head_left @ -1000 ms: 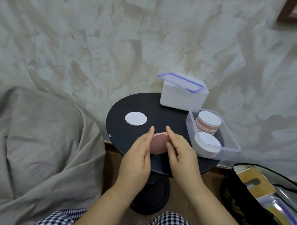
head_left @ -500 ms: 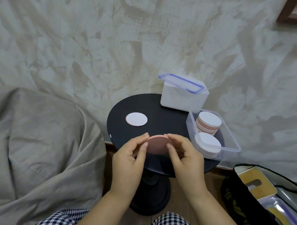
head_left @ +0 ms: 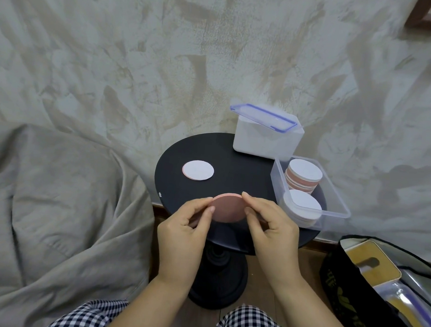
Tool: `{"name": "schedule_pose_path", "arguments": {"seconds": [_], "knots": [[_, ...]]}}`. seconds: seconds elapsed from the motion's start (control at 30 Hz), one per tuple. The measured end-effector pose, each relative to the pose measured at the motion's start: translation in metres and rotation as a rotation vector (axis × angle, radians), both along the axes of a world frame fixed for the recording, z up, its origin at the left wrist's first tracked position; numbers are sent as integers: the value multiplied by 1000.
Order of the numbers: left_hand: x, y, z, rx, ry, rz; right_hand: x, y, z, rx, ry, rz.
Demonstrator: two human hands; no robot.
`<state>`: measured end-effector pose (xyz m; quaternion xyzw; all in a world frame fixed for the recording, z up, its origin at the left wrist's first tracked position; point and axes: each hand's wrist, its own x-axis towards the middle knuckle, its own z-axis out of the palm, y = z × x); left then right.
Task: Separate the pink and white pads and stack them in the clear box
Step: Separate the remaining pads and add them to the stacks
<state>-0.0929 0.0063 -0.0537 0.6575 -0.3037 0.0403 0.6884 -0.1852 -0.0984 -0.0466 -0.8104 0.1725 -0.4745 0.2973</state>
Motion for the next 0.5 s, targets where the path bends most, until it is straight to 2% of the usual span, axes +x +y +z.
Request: {"name": "schedule_pose_path", "arguments": {"seconds": [0.3, 0.5], "knots": [[0, 1, -6, 15, 14, -27, -1, 2, 0, 12, 3, 10], [-2, -10, 2, 25, 56, -97, -16, -10, 26, 148, 41, 48]]}}
